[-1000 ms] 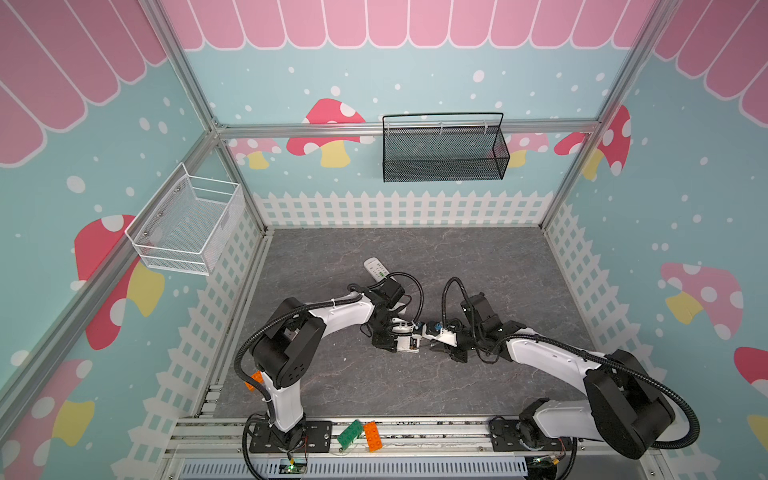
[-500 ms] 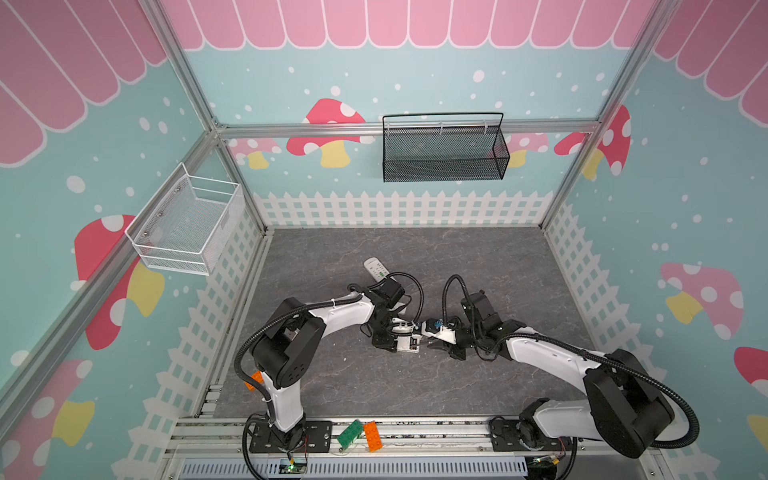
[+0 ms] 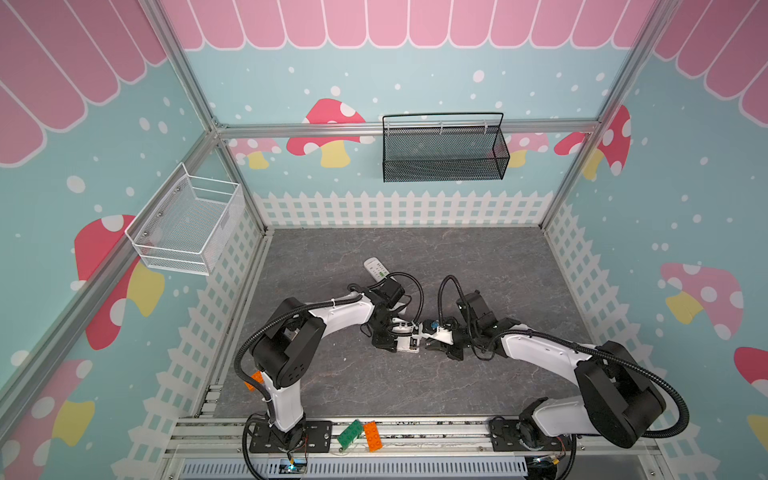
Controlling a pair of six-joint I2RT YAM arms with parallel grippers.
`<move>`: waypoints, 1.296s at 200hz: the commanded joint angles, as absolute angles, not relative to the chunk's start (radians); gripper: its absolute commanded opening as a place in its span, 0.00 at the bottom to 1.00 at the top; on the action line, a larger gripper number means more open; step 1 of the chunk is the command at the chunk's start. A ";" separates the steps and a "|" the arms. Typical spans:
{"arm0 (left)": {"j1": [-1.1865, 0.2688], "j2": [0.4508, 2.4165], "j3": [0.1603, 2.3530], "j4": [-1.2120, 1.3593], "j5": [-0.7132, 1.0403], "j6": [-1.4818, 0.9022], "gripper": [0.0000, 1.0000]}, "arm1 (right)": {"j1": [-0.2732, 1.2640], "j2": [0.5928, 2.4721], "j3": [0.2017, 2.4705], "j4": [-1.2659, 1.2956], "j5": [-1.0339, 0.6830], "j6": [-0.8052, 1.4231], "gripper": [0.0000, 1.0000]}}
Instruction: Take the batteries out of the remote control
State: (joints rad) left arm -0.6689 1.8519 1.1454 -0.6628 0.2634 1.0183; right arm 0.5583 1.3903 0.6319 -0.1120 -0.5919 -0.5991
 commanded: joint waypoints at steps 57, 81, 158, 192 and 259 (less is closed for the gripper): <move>-0.671 1.898 1.121 -0.629 0.215 1.061 0.47 | 0.570 1.384 0.645 -0.182 -0.554 -0.670 0.00; -0.670 1.896 1.121 -0.629 0.214 1.062 0.47 | 0.569 1.375 0.645 -0.189 -0.553 -0.673 0.00; -0.672 1.896 1.118 -0.629 0.215 1.062 0.47 | 0.568 1.350 0.634 -0.199 -0.549 -0.675 0.00; -0.672 1.896 1.119 -0.629 0.213 1.063 0.47 | 0.571 1.368 0.634 -0.187 -0.557 -0.672 0.00; -0.673 1.898 1.120 -0.629 0.213 1.060 0.47 | 0.596 1.398 0.635 -0.172 -0.482 -0.691 0.00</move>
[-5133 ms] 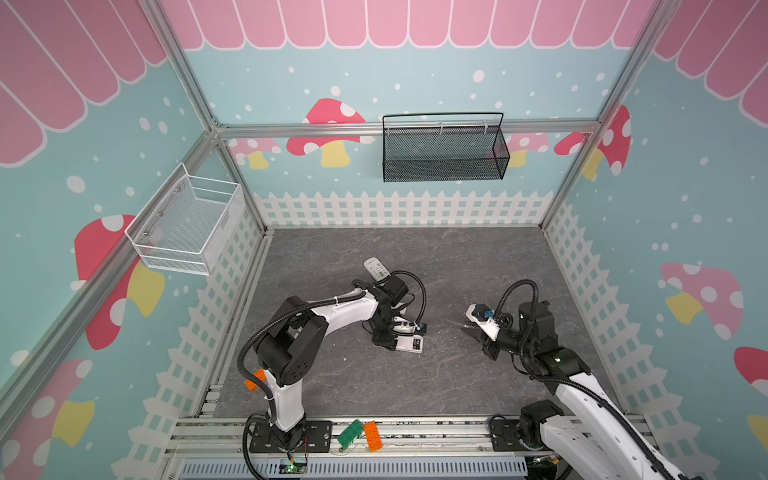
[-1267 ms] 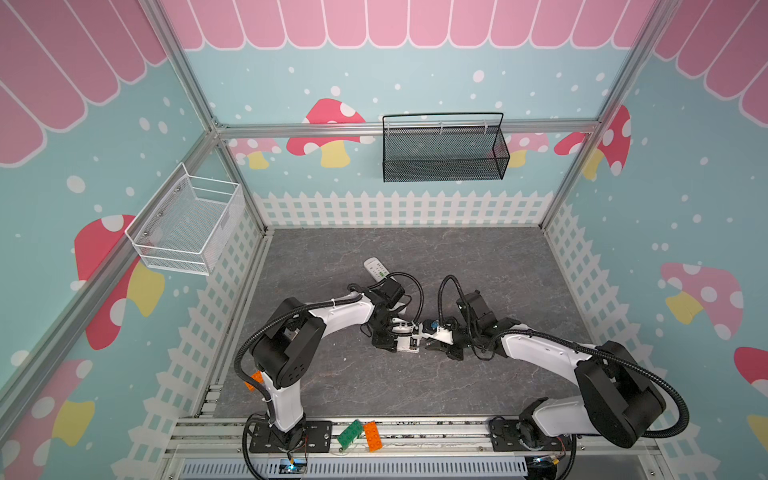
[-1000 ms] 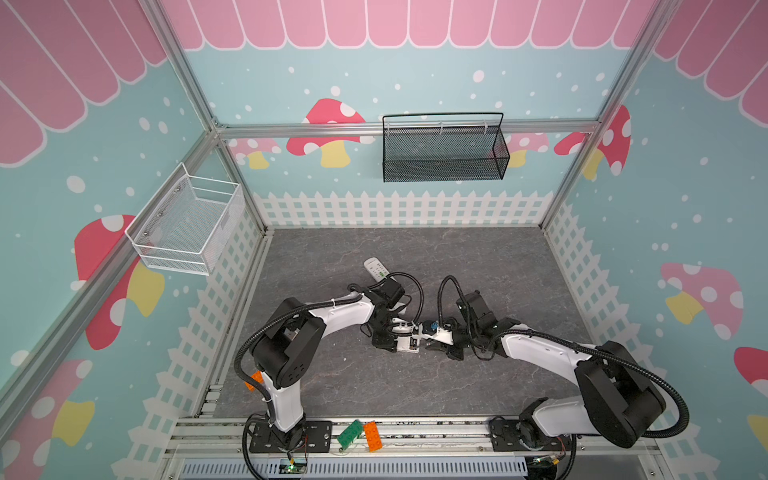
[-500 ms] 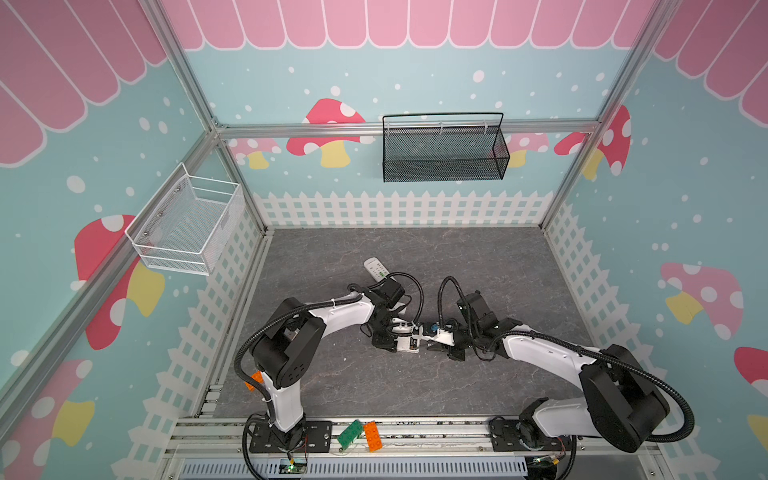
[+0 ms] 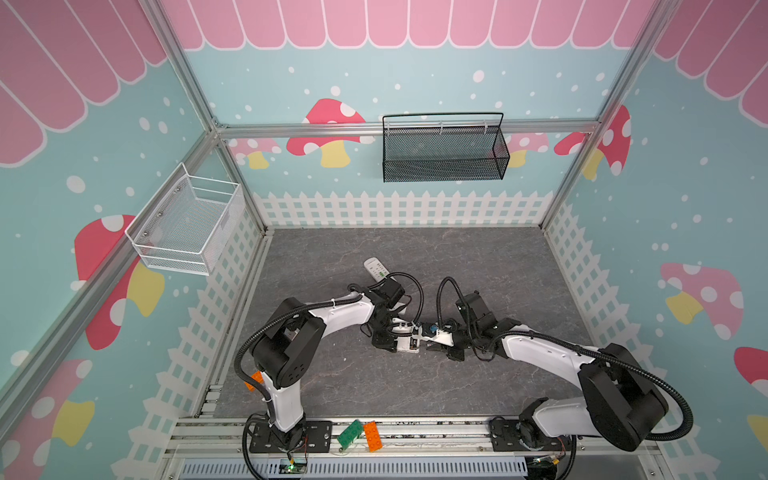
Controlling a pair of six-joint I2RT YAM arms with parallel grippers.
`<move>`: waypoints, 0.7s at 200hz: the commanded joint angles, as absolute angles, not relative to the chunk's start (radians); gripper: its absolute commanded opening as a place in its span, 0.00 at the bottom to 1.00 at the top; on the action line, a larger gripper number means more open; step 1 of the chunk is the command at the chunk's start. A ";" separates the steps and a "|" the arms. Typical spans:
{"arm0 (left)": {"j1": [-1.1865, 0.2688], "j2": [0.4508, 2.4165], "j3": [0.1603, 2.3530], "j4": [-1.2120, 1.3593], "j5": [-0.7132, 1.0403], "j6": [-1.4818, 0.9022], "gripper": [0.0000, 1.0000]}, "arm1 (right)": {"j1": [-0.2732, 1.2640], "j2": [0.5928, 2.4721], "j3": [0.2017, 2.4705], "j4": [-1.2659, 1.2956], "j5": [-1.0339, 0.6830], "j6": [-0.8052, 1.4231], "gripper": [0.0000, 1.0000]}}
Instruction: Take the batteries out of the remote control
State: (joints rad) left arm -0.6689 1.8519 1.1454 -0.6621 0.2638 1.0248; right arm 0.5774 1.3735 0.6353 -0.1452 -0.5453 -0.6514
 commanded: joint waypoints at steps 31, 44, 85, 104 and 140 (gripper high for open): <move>-0.672 1.898 1.120 -0.629 0.212 1.061 0.47 | 0.624 1.386 0.614 -0.140 -0.410 -0.705 0.00; -0.673 1.898 1.121 -0.630 0.211 1.061 0.47 | 0.630 1.372 0.604 -0.122 -0.370 -0.709 0.00; -0.672 1.901 1.123 -0.629 0.210 1.061 0.47 | 0.650 1.284 0.536 0.003 -0.272 -0.698 0.00; -0.673 1.902 1.124 -0.629 0.210 1.060 0.47 | 0.665 1.249 0.503 0.073 -0.227 -0.688 0.00; -0.672 1.899 1.125 -0.630 0.211 1.055 0.47 | 0.695 1.223 0.458 0.195 -0.157 -0.662 0.00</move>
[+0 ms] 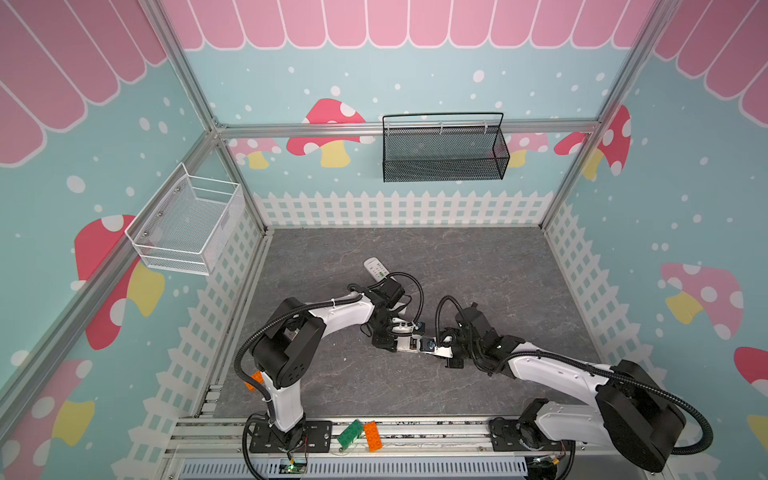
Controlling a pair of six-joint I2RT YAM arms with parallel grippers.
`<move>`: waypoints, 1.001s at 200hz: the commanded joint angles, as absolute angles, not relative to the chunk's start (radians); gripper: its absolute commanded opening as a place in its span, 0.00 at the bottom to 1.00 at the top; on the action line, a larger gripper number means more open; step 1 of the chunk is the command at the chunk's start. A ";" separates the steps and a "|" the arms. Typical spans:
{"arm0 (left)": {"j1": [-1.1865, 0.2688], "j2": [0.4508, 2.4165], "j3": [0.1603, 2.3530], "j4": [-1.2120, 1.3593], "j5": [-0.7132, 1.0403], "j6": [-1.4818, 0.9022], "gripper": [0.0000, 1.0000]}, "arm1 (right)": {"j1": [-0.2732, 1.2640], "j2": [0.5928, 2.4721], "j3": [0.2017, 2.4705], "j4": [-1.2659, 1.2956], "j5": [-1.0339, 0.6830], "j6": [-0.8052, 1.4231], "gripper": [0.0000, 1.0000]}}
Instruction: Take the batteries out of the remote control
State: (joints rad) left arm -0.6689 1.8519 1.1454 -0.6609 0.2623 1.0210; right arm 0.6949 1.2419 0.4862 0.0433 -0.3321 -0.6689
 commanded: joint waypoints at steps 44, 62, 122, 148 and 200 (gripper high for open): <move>-0.672 1.896 1.120 -0.629 0.212 1.058 0.47 | 0.706 1.219 0.449 0.237 -0.130 -0.646 0.00; -0.672 1.896 1.119 -0.629 0.212 1.060 0.47 | 0.706 1.208 0.445 0.237 -0.123 -0.647 0.00; -0.676 1.895 1.117 -0.629 0.209 1.061 0.47 | 0.706 1.171 0.435 0.235 -0.109 -0.647 0.00; -0.677 1.894 1.115 -0.630 0.207 1.060 0.47 | 0.706 1.170 0.430 0.232 -0.103 -0.650 0.00; -0.677 1.891 1.121 -0.620 0.204 1.045 0.47 | 0.706 1.166 0.426 0.212 -0.115 -0.650 0.00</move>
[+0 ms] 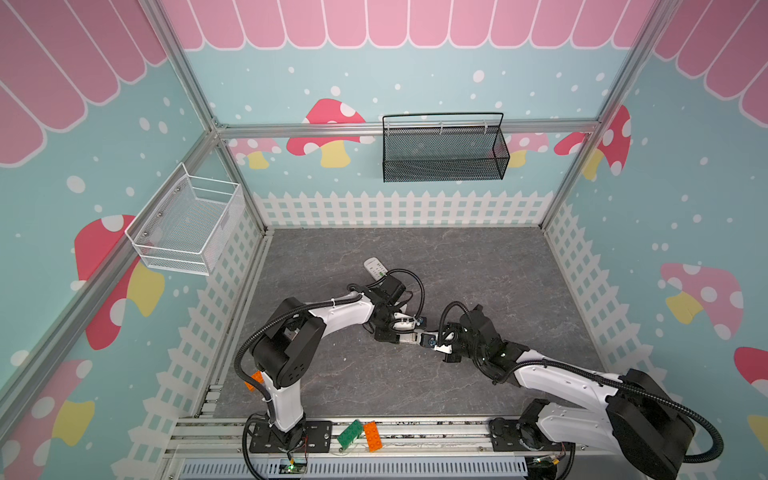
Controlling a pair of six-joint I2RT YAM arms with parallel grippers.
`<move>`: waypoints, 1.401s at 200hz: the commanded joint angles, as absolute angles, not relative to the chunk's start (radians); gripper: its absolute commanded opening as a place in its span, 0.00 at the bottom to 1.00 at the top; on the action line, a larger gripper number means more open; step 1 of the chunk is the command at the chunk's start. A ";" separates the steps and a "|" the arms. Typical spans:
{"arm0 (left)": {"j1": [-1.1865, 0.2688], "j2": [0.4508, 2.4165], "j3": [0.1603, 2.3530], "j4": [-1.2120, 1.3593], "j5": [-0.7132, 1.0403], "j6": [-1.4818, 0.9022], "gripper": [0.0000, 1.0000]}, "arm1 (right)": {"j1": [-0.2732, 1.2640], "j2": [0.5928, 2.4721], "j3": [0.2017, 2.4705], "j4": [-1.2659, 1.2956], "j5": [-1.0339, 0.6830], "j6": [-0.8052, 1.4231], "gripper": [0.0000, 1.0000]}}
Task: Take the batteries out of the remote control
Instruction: 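Pry the lower battery up and out with the screwdriver tip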
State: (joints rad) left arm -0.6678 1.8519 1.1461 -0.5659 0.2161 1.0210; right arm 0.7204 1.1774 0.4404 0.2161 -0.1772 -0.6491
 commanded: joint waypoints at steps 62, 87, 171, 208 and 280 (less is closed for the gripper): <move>-0.671 1.889 1.142 -0.610 0.187 1.034 0.47 | 0.706 1.172 0.418 0.193 -0.123 -0.650 0.00; -0.671 1.888 1.140 -0.612 0.187 1.031 0.47 | 0.706 1.175 0.420 0.194 -0.109 -0.652 0.00; -0.669 1.882 1.152 -0.612 0.179 1.029 0.47 | 0.700 1.167 0.432 0.191 -0.037 -0.623 0.00; -0.669 1.876 1.156 -0.575 0.150 1.012 0.43 | 0.698 1.113 0.415 0.175 -0.045 -0.595 0.00; -0.679 1.840 1.136 -0.441 0.085 1.011 0.17 | 0.698 0.997 0.389 0.096 -0.065 -0.560 0.00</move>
